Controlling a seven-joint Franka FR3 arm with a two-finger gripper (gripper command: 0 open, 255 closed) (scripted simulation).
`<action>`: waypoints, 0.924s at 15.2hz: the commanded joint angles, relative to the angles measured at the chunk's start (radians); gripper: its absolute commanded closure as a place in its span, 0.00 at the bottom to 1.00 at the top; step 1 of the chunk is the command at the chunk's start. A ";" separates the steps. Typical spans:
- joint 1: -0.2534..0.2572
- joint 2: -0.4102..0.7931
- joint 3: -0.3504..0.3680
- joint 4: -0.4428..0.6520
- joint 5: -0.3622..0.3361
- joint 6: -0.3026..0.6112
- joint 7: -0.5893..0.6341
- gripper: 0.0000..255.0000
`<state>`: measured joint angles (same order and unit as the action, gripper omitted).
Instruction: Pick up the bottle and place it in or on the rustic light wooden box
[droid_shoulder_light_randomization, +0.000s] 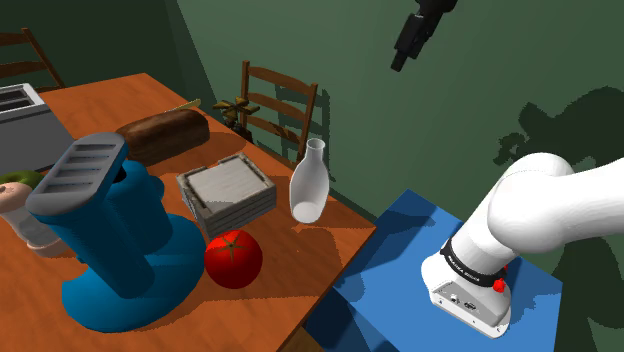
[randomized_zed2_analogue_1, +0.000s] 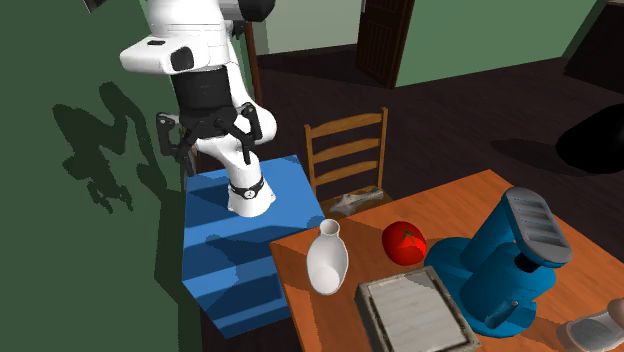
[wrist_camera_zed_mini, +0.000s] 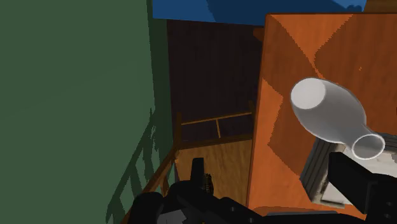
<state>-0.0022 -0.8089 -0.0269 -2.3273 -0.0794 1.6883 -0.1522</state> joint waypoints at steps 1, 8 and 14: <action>0.000 0.000 0.000 0.000 0.000 0.000 0.000 0.00; 0.051 0.035 0.095 -0.131 0.078 0.158 0.108 0.00; 0.098 0.116 0.184 -0.202 0.143 0.308 0.198 0.00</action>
<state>0.0881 -0.7170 0.1404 -2.5265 0.0528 1.9673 0.0294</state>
